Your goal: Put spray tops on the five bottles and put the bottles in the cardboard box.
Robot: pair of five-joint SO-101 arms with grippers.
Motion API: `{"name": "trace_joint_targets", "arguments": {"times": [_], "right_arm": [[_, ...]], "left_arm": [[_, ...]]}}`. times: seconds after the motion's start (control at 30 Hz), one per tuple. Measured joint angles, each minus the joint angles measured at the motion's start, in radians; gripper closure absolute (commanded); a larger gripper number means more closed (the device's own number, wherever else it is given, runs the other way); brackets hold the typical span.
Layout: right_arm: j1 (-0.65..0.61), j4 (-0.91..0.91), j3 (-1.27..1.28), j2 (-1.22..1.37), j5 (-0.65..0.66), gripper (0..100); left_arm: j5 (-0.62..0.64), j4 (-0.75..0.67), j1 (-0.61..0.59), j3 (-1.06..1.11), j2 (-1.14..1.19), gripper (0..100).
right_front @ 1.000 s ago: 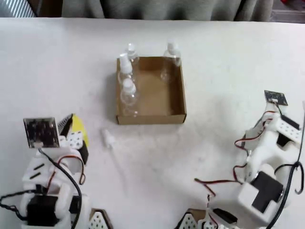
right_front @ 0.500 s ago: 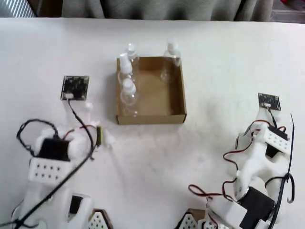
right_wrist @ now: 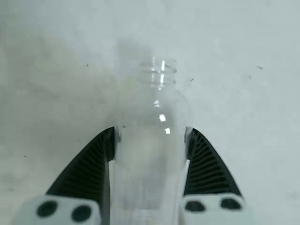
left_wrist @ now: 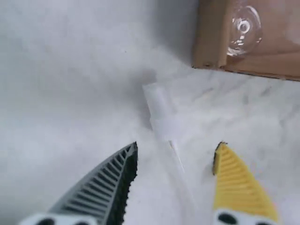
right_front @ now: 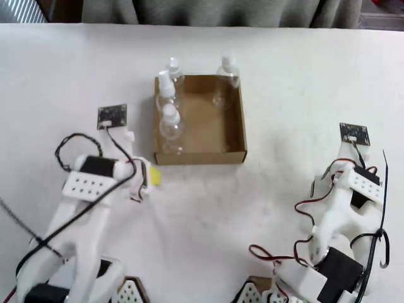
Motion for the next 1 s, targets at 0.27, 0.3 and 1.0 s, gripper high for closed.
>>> {"name": "trace_joint_targets", "arguments": {"times": [0.27,0.3,1.0], "right_arm": [[0.0,0.0,0.002,-0.003,0.0,98.3],[0.0,0.0,0.002,-0.003,0.0,98.3],[0.0,-0.006,0.006,-0.006,0.0,98.3]], "left_arm": [[0.046,-0.077,0.002,0.0,0.138,73],[0.046,-0.091,0.002,0.0,0.158,73],[0.112,-0.276,0.003,0.0,0.37,99]]}}
